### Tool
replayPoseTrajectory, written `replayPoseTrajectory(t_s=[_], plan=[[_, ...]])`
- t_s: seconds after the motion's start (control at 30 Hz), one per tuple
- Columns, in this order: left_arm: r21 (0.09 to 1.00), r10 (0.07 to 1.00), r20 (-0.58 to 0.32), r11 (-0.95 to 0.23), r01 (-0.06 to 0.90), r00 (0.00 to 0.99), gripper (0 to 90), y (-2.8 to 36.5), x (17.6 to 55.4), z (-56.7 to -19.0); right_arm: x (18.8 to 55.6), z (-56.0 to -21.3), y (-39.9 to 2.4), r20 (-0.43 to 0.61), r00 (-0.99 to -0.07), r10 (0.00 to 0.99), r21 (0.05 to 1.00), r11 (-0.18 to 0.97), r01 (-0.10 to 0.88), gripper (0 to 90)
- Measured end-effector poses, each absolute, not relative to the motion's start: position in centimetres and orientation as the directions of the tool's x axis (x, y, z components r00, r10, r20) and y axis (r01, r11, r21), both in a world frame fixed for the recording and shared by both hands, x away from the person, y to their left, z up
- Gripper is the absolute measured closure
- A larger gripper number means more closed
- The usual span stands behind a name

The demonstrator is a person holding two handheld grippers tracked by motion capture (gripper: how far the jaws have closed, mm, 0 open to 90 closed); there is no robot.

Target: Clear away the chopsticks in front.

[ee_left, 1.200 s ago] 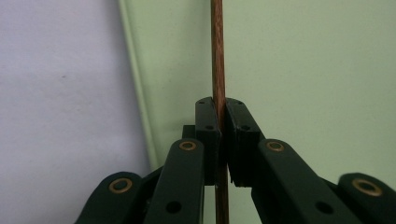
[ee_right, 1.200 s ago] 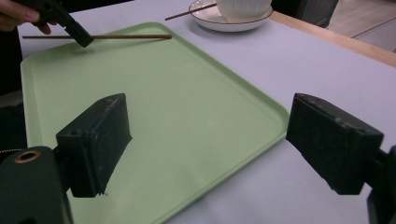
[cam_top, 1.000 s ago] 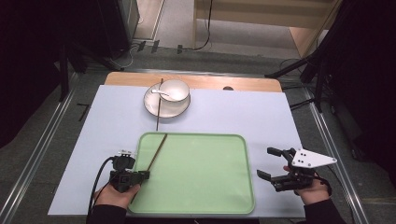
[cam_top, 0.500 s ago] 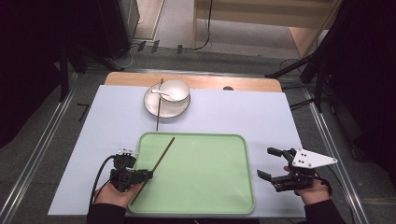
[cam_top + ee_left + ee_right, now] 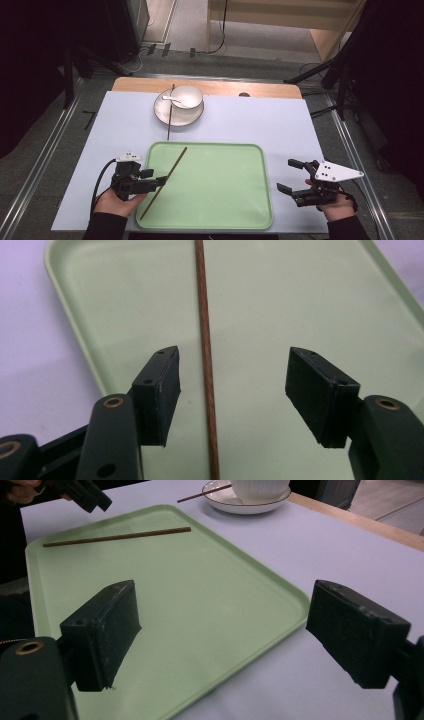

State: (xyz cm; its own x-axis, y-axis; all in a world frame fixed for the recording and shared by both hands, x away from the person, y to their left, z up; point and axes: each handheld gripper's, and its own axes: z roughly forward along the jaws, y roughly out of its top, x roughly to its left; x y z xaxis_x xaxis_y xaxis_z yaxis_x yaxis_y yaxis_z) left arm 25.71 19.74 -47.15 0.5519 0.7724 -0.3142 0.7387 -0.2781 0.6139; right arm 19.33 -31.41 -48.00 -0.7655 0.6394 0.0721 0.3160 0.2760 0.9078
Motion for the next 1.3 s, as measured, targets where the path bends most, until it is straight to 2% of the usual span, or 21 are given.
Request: replayPoseTrajectory(t_s=[0.07, 0.73, 0.93, 1.3], plan=[[0.625, 0.765, -0.321, -0.271, 0.732, 0.558, 35.2, 19.9, 26.3, -47.1, 19.3, -48.0, -31.4, 0.071, -0.767, 0.638, 0.908, 0.277, 0.315, 14.5], [0.638, 0.761, -0.289, -0.299, 0.709, 0.581, 32.8, 20.6, 32.1, -47.0, 18.8, -48.2, -31.8, 0.079, -0.750, 0.657, 0.902, 0.272, 0.334, 14.5], [0.624, 0.757, -0.306, -0.298, 0.722, 0.577, 32.5, 20.0, 33.9, -46.4, 18.9, -48.2, -31.9, 0.089, -0.745, 0.662, 0.902, 0.263, 0.341, 14.5], [0.636, 0.778, -0.266, -0.303, 0.710, 0.570, 32.6, 18.7, 37.8, -45.2, 18.8, -48.3, -32.0, 0.092, -0.745, 0.660, 0.905, 0.257, 0.339, 14.5]])
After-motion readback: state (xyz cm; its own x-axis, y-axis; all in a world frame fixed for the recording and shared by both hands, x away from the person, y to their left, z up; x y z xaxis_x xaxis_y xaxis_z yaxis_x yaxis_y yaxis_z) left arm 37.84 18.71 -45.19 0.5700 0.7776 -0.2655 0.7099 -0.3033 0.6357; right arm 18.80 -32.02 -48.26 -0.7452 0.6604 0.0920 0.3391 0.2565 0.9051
